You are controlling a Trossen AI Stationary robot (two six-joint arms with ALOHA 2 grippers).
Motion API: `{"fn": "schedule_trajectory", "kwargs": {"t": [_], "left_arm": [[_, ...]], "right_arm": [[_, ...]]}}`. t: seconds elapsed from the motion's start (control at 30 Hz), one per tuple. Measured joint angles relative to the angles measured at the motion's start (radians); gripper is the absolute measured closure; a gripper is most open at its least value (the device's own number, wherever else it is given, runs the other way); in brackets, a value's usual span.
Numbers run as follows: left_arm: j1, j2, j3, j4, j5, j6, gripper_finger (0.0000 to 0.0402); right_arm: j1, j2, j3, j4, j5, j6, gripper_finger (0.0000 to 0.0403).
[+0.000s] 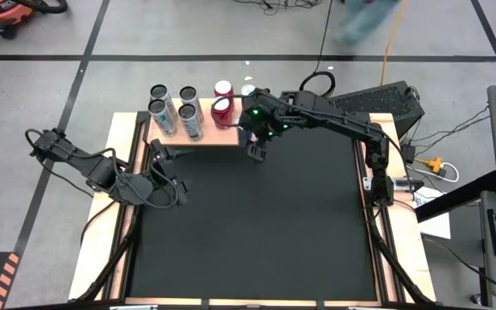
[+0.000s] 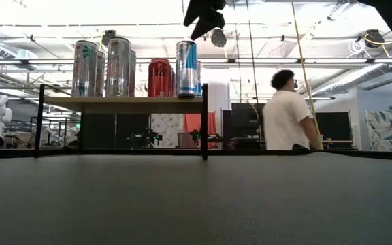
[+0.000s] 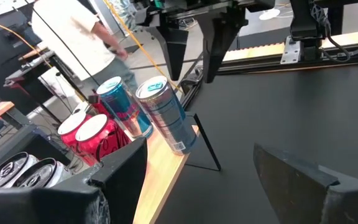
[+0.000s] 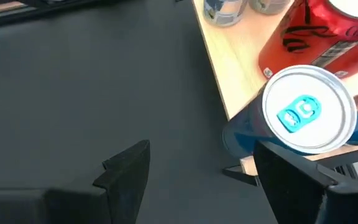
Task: Place canned beverage on shelf
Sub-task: Put the blue soda can aligned with the blue soda can on the shelf
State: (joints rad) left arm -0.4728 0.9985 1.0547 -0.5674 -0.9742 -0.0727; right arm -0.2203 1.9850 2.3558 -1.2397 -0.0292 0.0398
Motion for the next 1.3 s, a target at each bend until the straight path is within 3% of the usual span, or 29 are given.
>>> {"fn": "schedule_trajectory", "kwargs": {"t": [0.27, 0.53, 1.3], "left_arm": [[0.000, 0.000, 0.000, 0.000, 0.000, 0.000, 0.0107], [0.000, 0.000, 0.000, 0.000, 0.000, 0.000, 0.0107], [0.000, 0.000, 0.000, -0.020, 0.005, -0.001, 0.0107]], "right_arm": [[-0.001, 0.000, 0.000, 0.046, -0.018, 0.010, 0.0133], [-0.018, 0.019, 0.000, 0.095, -0.054, 0.132, 0.0133], [-0.049, 0.075, 0.000, 0.205, -0.075, 0.105, 0.0133]]}}
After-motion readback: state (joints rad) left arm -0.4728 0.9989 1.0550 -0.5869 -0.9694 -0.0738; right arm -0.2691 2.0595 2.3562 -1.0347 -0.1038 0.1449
